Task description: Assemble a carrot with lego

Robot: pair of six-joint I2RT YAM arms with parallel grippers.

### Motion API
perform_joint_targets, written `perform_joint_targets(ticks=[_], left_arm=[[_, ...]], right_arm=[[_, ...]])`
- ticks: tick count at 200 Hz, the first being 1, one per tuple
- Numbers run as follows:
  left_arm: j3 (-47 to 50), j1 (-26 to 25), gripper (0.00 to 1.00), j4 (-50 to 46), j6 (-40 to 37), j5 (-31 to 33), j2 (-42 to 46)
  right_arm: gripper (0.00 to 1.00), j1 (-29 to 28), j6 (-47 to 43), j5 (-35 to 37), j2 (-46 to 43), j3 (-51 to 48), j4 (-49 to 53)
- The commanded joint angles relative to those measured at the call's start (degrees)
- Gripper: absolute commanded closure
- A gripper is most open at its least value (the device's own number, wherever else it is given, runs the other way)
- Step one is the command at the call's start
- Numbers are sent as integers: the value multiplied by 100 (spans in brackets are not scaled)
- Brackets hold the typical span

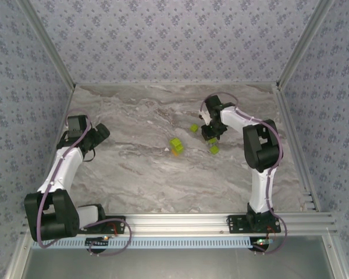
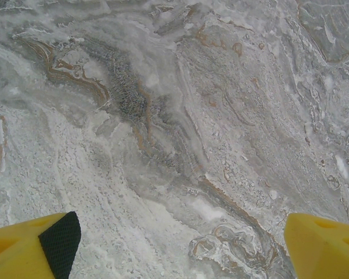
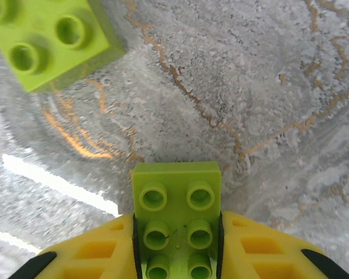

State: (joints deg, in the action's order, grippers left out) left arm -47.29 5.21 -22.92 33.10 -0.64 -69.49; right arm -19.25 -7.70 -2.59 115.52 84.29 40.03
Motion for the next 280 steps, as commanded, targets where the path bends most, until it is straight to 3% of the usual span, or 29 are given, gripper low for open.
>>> perform_joint_targets(ticks=[1, 18, 64, 130, 172, 280], left_arm=[[-47, 4, 8, 24, 30, -42, 32], [-61, 7, 8, 11, 25, -41, 41], [-49, 10, 8, 31, 37, -55, 51], [-48, 12, 8, 20, 30, -67, 92], [-43, 9, 8, 33, 30, -67, 68], [-16, 13, 8, 64, 16, -54, 42]], right_arm=[[68, -155, 486, 43, -685, 159, 602], [68, -358, 805, 203, -910, 398, 1115], [66, -1077, 1216, -189, -1277, 914, 1992], [66, -2054, 1383, -66, -514, 2104, 2550], [66, -2281, 1403, -132, -125, 2414, 2537], [66, -2227, 1306, -268, 128, 2316, 2299]])
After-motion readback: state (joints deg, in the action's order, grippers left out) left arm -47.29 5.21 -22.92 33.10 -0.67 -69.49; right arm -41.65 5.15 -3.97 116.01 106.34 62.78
